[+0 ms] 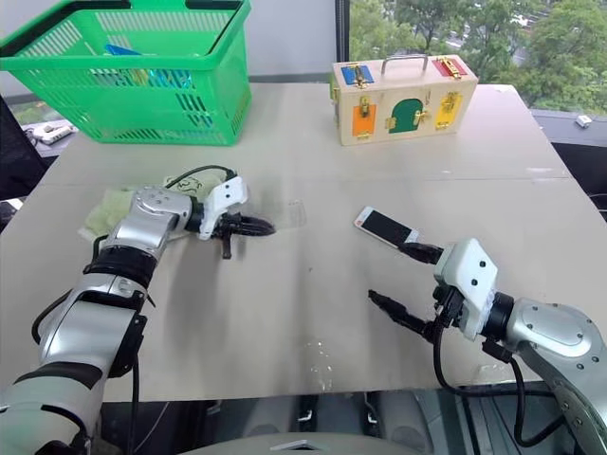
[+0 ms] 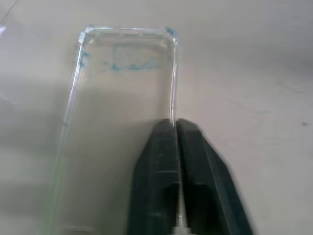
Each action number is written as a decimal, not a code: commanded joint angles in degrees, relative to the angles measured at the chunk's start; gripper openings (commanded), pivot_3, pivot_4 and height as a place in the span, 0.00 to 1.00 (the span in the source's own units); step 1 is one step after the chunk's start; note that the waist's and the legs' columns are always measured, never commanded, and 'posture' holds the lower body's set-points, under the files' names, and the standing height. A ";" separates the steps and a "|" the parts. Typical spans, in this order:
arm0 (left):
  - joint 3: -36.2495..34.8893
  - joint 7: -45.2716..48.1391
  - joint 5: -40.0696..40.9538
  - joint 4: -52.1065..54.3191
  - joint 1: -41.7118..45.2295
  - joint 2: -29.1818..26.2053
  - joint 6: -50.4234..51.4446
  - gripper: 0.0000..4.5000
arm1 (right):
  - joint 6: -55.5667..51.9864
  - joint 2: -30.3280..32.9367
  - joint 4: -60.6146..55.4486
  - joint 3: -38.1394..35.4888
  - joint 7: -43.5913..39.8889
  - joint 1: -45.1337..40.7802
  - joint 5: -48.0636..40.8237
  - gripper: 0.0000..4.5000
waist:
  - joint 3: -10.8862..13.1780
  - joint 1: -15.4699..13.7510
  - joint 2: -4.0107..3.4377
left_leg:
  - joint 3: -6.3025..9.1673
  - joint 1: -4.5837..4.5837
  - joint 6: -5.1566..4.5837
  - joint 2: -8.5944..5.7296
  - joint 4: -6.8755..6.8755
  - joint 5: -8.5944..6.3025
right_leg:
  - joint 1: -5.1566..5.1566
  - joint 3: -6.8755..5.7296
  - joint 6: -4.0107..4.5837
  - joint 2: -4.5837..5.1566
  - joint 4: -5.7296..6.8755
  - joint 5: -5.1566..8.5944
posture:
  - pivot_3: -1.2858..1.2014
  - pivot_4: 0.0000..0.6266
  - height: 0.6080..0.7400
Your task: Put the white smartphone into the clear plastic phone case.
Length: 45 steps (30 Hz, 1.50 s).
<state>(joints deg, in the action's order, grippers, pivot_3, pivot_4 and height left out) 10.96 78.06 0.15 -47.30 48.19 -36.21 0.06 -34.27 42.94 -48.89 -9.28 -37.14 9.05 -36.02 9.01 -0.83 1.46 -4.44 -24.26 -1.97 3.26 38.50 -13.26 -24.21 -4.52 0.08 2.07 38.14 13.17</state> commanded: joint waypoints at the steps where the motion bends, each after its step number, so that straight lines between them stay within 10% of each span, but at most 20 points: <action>1: -0.39 6.99 3.75 9.92 -5.33 -1.71 -0.18 0.01 | 1.67 -0.49 -2.31 0.43 0.39 0.42 0.71 1.00 | 0.00 0.21 0.00 | -0.08 0.08 0.00 0.03 -0.05 -0.01 | 0.02 0.11 0.00 0.01 -0.02 0.00 | 0.52 0.24 1.00; 10: 1.43 9.00 9.87 38.95 -17.54 -3.18 11.69 0.01 | 2.87 -0.77 -0.18 1.47 -0.78 1.55 1.95 1.00 | 0.00 -0.35 -0.01 | -0.08 0.09 0.00 0.03 -0.08 0.00 | 0.05 0.12 0.03 0.08 -0.07 0.02 | 0.52 0.24 1.00; 20: 3.42 2.56 8.62 44.13 -19.95 -2.07 15.86 0.01 | 2.10 -1.64 0.47 2.52 2.25 1.02 5.15 1.00 | 0.01 0.03 -0.01 | -0.12 0.32 0.00 0.03 -0.14 -0.01 | 0.22 0.24 0.12 0.00 -0.07 0.08 | 0.52 0.24 1.00; 31: -2.02 3.28 15.28 46.79 -22.43 -4.98 19.83 0.98 | -7.77 -2.81 9.49 7.74 7.77 -9.98 8.19 1.00 | 0.01 0.15 -0.02 | -0.18 0.35 0.00 0.05 -0.17 -0.01 | 0.21 0.29 0.19 0.05 -0.10 0.13 | 0.52 0.24 1.00; 45: -17.21 -5.45 30.96 60.96 -38.67 -0.95 21.09 0.98 | -4.57 -9.21 40.38 21.10 1.91 -33.27 19.00 1.00 | 0.09 0.39 -0.10 | -0.27 0.34 -0.01 0.04 -0.25 -0.01 | 0.15 0.36 0.05 0.05 -0.13 0.04 | 0.52 0.24 1.00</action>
<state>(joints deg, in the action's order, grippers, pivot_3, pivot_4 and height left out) -4.04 72.18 27.87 10.13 10.09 -36.32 20.93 -39.92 33.98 -11.19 11.02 -33.37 -22.12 -18.20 9.09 -0.44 1.36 -4.80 -23.90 -1.98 3.32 38.26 -13.27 -24.09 -4.07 0.18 2.11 38.03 13.23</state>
